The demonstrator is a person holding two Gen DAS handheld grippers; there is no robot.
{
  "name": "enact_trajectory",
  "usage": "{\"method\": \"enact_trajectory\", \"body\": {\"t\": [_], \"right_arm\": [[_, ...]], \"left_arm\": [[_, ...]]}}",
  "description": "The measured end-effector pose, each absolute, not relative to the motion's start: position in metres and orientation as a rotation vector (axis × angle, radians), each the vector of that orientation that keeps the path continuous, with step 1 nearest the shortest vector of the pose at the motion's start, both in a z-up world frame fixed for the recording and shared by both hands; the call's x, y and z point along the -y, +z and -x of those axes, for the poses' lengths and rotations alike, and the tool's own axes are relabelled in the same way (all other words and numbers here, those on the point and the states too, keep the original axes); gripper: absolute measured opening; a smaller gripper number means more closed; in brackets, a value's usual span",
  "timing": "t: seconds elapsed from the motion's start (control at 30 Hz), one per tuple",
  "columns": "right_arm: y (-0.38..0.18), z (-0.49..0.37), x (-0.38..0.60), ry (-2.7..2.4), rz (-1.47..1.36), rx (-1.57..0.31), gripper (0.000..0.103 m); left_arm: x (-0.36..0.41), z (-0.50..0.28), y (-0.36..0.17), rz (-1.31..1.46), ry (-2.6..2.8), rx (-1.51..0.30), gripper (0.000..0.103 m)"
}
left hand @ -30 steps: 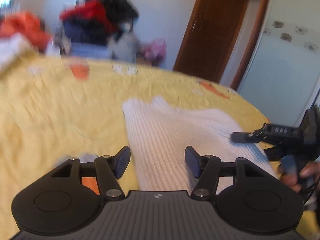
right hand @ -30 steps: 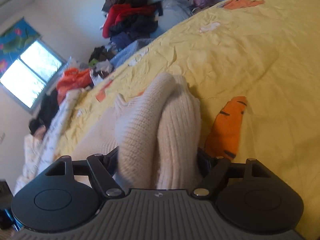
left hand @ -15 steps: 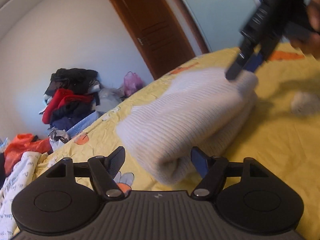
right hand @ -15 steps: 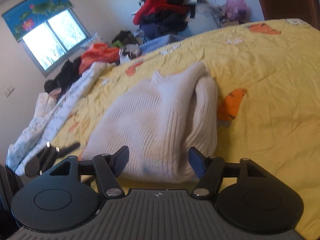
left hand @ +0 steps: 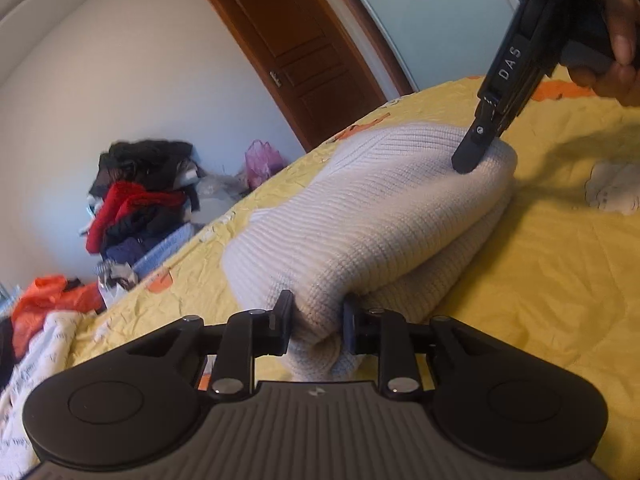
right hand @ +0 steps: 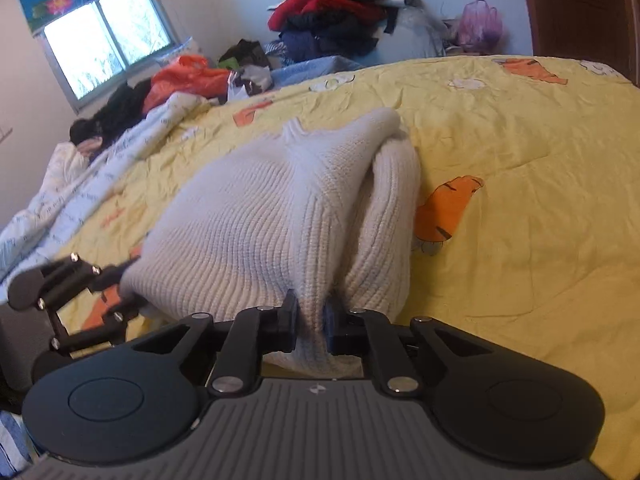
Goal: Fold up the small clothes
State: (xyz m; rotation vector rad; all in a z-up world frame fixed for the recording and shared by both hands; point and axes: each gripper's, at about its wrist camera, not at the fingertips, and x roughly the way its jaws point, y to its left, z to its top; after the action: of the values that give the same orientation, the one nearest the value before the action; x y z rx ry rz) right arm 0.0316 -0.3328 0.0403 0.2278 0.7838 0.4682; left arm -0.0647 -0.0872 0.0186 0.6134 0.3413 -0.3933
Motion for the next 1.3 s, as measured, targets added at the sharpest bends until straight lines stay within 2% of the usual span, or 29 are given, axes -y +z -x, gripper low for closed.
{"method": "enact_trajectory", "body": {"t": [0.07, 0.1, 0.17, 0.2, 0.23, 0.27, 0.3, 0.37, 0.43, 0.6, 0.67, 0.7, 0.77, 0.97, 1.07, 1.13, 1.23, 1.3], "right_arm": [[0.042, -0.027, 0.332, 0.468, -0.245, -0.775, 0.028], [0.044, -0.025, 0.332, 0.476, -0.255, -0.776, 0.036], [0.058, -0.02, 0.337, 0.487, -0.288, -0.767, 0.046], [0.068, -0.017, 0.342, 0.489, -0.313, -0.731, 0.055], [0.077, -0.016, 0.346, 0.491, -0.336, -0.685, 0.061], [0.086, -0.018, 0.349, 0.491, -0.366, -0.634, 0.063], [0.095, -0.025, 0.349, 0.496, -0.399, -0.599, 0.065], [0.107, -0.047, 0.339, 0.493, -0.418, -0.557, 0.065], [0.113, -0.076, 0.317, 0.496, -0.399, -0.539, 0.071], [0.084, -0.161, 0.275, 0.461, -0.388, -0.698, 0.072], [0.056, -0.183, 0.266, 0.399, -0.303, -0.809, 0.067], [0.044, -0.186, 0.263, 0.373, -0.211, -0.81, 0.055], [0.03, -0.178, 0.267, 0.41, -0.153, -0.737, 0.054], [0.028, -0.181, 0.269, 0.404, -0.191, -0.73, 0.053], [0.041, -0.168, 0.277, 0.378, -0.25, -0.718, 0.056], [0.059, -0.145, 0.287, 0.359, -0.322, -0.664, 0.064], [0.078, -0.109, 0.293, 0.451, -0.353, -0.586, 0.071], [0.077, -0.099, 0.287, 0.474, -0.33, -0.607, 0.073]], "left_arm": [[0.077, 0.071, 0.035, -0.556, -0.434, -0.355, 0.028], [0.07, 0.076, 0.044, -0.529, -0.466, -0.357, 0.029], [0.054, 0.086, 0.062, -0.468, -0.519, -0.323, 0.039], [0.048, 0.088, 0.071, -0.434, -0.532, -0.298, 0.057], [0.045, 0.085, 0.079, -0.399, -0.526, -0.276, 0.082], [0.045, 0.077, 0.087, -0.356, -0.506, -0.249, 0.09], [0.047, 0.068, 0.091, -0.322, -0.485, -0.226, 0.092], [0.062, 0.036, 0.094, -0.298, -0.419, -0.244, 0.091], [0.081, 0.001, 0.09, -0.274, -0.379, -0.32, 0.09], [0.108, -0.054, 0.059, -0.184, -0.412, -0.568, 0.088], [0.106, -0.055, 0.042, -0.181, -0.41, -0.573, 0.089], [0.104, -0.052, 0.037, -0.179, -0.415, -0.556, 0.089], [0.105, -0.049, 0.032, -0.191, -0.411, -0.535, 0.089], [0.109, -0.054, 0.034, -0.173, -0.392, -0.53, 0.09], [0.089, -0.039, 0.052, -0.081, -0.412, -0.544, 0.09], [0.068, -0.021, 0.06, -0.008, -0.435, -0.521, 0.09], [0.056, -0.003, 0.057, 0.021, -0.444, -0.543, 0.09], [0.059, 0.0, 0.049, 0.01, -0.454, -0.558, 0.09]]}}
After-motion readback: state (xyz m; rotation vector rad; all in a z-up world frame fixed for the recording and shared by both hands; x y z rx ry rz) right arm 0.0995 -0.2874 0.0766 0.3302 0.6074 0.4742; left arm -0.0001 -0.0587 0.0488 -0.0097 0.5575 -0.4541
